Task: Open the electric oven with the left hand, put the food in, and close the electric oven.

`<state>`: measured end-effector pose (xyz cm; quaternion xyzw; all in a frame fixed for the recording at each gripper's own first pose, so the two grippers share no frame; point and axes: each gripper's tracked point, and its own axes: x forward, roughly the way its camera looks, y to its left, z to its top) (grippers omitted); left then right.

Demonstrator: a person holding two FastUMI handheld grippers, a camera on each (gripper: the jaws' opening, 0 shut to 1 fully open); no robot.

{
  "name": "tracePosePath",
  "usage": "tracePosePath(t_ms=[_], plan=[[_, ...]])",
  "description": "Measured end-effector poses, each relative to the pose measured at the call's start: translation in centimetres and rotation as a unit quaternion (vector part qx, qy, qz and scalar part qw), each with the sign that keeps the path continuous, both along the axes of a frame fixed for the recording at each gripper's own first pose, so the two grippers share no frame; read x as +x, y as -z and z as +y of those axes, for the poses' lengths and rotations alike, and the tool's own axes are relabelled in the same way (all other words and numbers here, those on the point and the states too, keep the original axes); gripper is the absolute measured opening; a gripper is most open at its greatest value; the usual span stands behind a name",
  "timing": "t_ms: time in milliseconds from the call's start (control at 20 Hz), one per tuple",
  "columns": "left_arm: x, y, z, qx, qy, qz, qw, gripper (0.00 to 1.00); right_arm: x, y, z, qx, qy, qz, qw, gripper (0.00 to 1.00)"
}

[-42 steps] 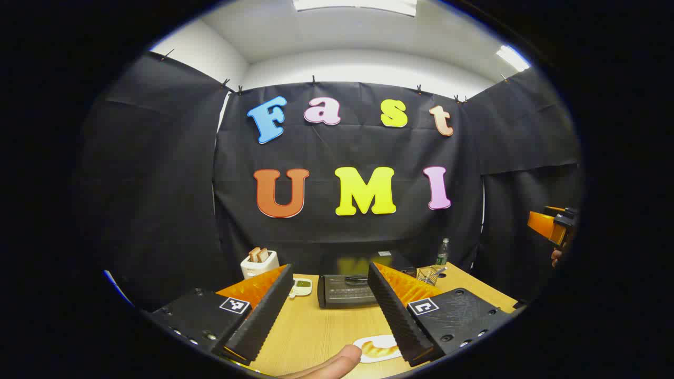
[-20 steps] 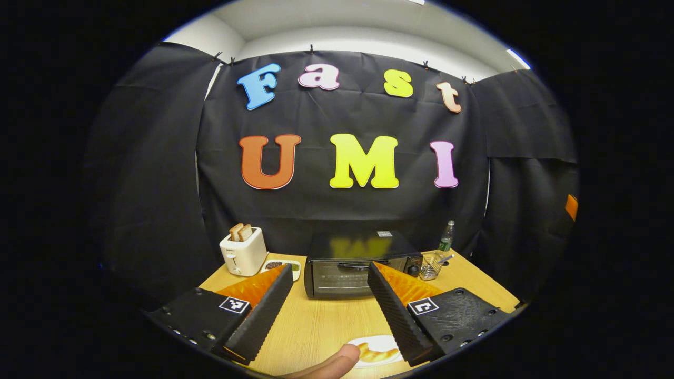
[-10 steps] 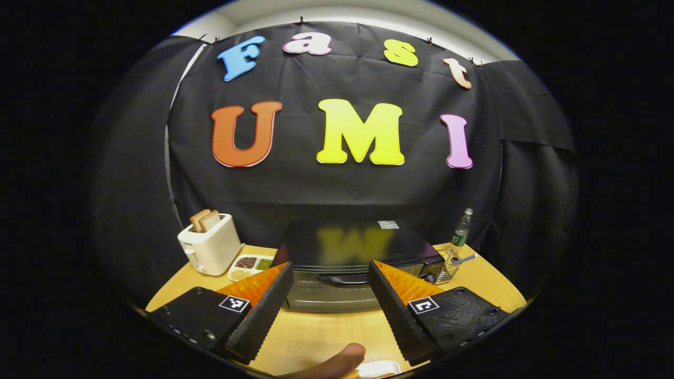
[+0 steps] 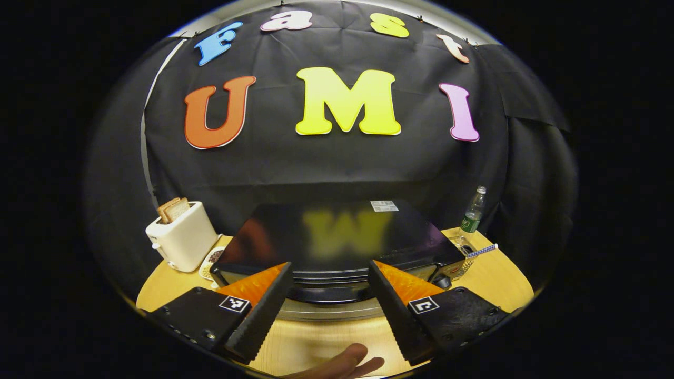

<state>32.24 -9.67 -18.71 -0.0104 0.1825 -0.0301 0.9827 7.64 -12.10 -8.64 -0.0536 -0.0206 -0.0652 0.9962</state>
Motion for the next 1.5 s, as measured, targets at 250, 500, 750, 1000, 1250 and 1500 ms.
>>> tracePosePath(t_ms=[250, 500, 750, 1000, 1250, 1500], plan=[[-1.3, 1.2, -0.2, 0.011, 0.003, 0.025, 1.000, 0.99, -2.6, -0.5, 0.5, 0.009, -0.002, -0.002, 1.000, 0.96], [-5.5, 2.7, -0.4, 0.009, 0.000, 0.041, 0.999, 1.00, -5.1, -1.1, 1.4, 0.018, -0.004, -0.003, 1.000, 0.98], [-10.5, 5.6, -0.5, 0.014, -0.001, 0.072, 0.997, 1.00, -7.1, -0.5, 2.7, 0.038, -0.013, 0.005, 0.999, 1.00], [-13.6, 8.7, -0.4, 0.012, 0.000, 0.076, 0.997, 0.99, -7.6, 0.7, 3.4, 0.045, -0.016, 0.012, 0.999, 1.00], [-15.7, 12.1, -0.6, 0.040, 0.003, 0.100, 0.994, 0.99, -6.3, 3.9, 3.7, 0.046, -0.019, 0.047, 0.998, 1.00], [-16.9, 17.4, -1.2, 0.019, 0.003, 0.174, 0.985, 0.97, -4.5, 7.8, 4.6, 0.055, -0.042, 0.104, 0.992, 0.98]])
